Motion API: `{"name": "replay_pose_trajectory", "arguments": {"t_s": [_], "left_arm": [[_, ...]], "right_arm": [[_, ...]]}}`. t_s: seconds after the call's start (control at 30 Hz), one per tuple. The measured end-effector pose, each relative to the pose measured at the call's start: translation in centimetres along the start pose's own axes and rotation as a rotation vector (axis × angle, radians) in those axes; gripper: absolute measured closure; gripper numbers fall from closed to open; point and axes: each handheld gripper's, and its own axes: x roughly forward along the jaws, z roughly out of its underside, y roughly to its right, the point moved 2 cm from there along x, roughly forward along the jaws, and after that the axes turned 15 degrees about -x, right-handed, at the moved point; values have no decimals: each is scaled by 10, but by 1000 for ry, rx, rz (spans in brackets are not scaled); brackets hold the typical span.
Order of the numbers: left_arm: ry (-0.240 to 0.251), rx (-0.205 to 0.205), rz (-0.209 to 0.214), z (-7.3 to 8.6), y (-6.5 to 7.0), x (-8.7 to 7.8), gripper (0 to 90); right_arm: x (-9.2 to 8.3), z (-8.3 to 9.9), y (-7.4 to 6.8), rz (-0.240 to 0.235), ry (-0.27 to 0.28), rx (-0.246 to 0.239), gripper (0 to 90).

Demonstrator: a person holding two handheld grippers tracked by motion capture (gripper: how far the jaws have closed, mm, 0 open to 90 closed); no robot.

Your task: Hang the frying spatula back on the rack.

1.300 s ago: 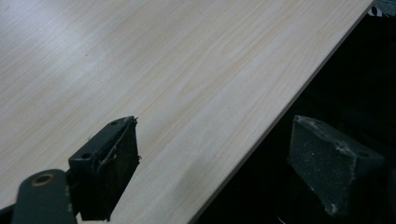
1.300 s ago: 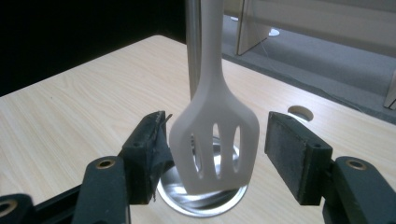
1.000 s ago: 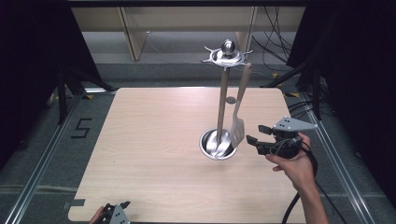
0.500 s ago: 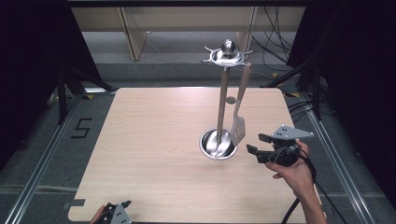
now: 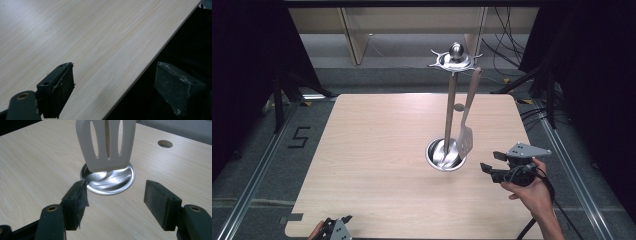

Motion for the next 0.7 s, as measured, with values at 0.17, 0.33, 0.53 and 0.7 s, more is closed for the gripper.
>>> {"name": "replay_pose_trajectory", "arguments": {"t_s": [0.17,0.33,0.53,0.7], "left_arm": [[-25,32,4,-1,-1,-1,152],[-2,9,-4,0,-1,0,153],[3,12,1,1,-1,-1,153],[1,13,-5,2,-1,-1,153]], "right_arm": [[-2,6,-3,-6,-11,-12,357],[-2,12,-7,-8,-18,-16,354],[-2,20,-15,-16,-38,-18,350],[-1,28,-21,-22,-57,-12,340]]}}
